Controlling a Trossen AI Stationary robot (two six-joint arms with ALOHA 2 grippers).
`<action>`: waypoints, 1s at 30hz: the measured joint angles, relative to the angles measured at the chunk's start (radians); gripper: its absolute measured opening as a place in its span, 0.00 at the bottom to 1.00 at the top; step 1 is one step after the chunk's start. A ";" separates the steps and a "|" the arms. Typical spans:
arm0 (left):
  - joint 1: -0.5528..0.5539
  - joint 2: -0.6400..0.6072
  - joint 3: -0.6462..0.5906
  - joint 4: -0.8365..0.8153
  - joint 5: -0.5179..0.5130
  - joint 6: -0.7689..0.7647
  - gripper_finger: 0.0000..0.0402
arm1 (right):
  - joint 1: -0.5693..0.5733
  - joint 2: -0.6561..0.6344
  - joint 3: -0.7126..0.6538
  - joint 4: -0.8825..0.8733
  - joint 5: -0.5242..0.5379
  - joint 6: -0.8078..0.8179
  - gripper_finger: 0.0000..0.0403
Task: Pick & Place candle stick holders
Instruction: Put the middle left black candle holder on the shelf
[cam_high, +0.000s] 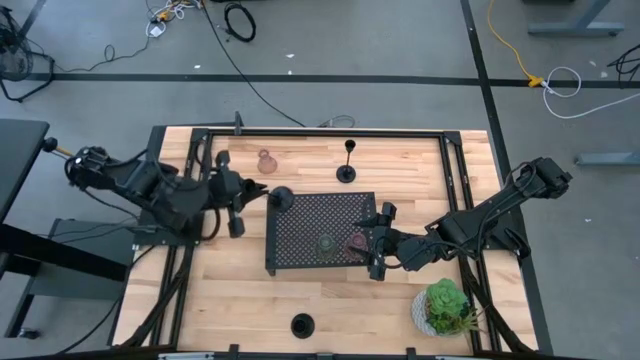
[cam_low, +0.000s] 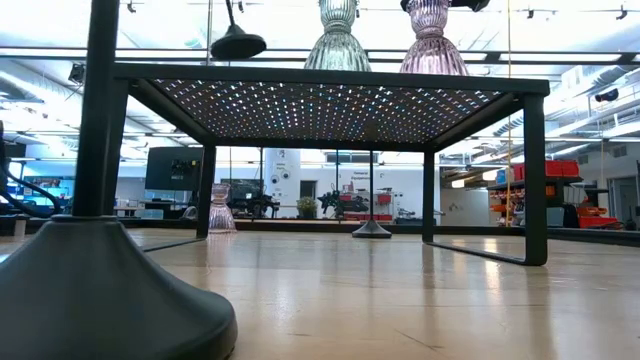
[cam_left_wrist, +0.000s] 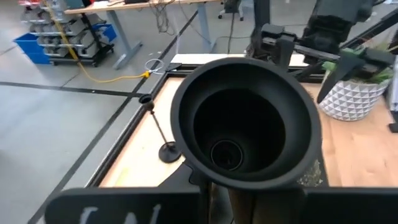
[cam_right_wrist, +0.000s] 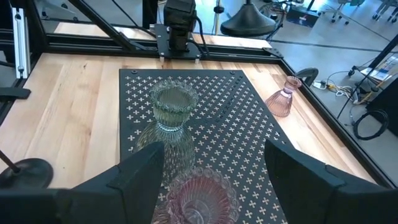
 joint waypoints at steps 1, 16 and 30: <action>0.015 0.000 0.000 0.016 0.025 0.014 0.06 | 0.000 0.000 0.000 0.000 0.000 -0.004 0.69; 0.253 0.099 -0.001 0.193 0.376 0.155 0.06 | 0.000 0.000 0.000 0.004 0.000 -0.021 0.69; 0.464 0.235 -0.001 0.300 0.689 0.199 0.06 | -0.002 0.000 0.000 0.004 0.000 -0.041 0.69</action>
